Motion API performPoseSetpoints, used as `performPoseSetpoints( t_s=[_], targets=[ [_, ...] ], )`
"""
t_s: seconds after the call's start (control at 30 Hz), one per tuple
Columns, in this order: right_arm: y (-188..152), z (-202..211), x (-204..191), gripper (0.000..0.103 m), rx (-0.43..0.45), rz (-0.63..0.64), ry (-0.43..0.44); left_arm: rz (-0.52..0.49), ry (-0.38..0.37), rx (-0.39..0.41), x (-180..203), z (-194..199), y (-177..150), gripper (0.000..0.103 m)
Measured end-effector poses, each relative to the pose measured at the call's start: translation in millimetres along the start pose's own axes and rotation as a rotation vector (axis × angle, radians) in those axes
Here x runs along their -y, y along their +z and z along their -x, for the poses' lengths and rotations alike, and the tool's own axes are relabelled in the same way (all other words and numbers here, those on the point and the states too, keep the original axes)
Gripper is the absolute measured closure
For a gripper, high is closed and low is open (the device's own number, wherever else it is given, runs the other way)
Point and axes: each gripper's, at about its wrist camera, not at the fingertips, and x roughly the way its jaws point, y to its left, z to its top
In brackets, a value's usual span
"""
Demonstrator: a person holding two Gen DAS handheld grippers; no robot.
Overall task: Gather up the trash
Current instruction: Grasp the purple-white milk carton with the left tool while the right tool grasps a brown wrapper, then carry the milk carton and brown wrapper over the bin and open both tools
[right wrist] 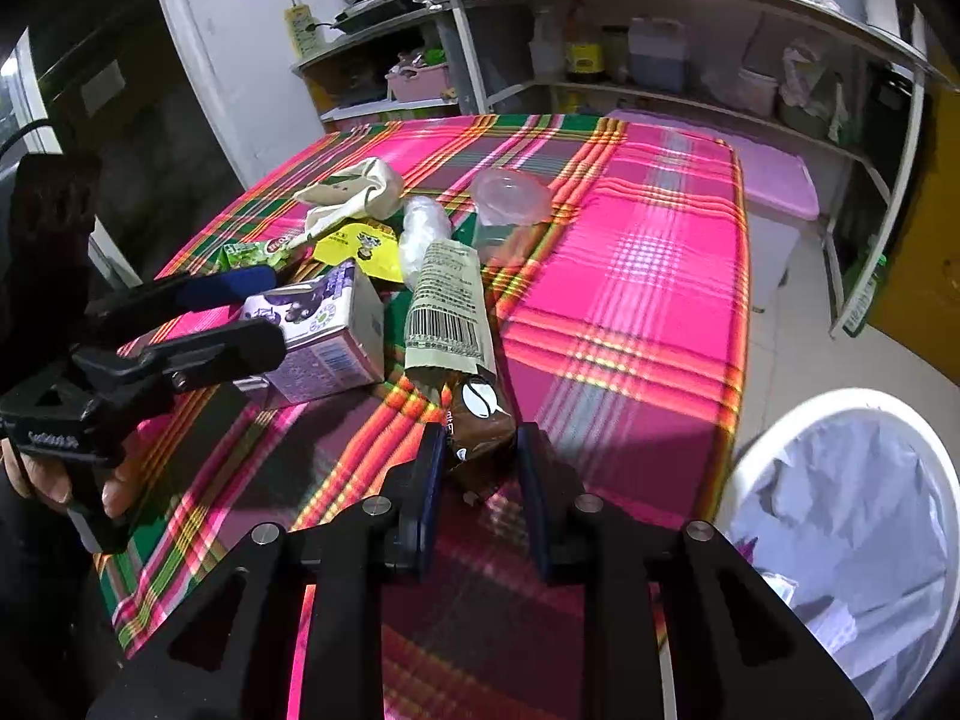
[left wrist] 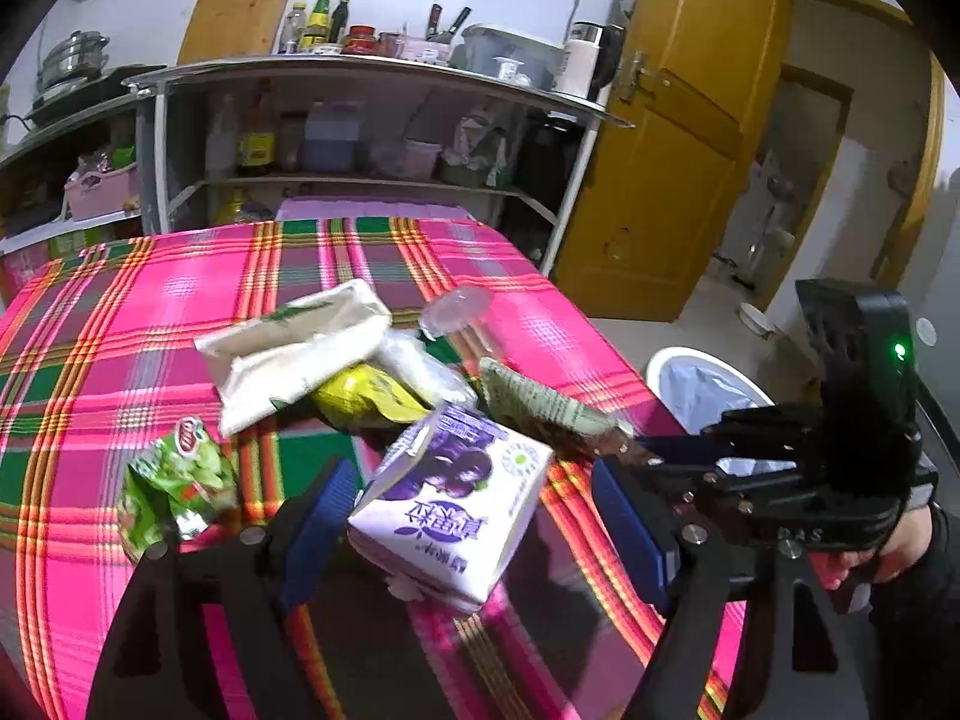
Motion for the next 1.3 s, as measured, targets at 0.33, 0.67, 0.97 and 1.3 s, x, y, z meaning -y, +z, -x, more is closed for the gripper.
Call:
performPoseSetpoints(
  t_s=[0.33,0.67,0.97,1.3],
  targets=[
    [-11,13,6,0.078,0.014,-0.02,-0.002,-0.024,0.127,-0.075,22,-9,-12,0.023],
    [-21,40,-4,0.078,0.072,-0.012,0.031,0.042,0.165,-0.042,26,2,-20,0.043],
    [-26,60,-8,0.078,0.1,-0.002,0.03,0.084,0.17,0.011,39,24,-25,0.043],
    [-40,95,-6,0.078,0.15,-0.029,0.017,0.098,0.179,0.079,70,61,-32,0.043]
  ],
)
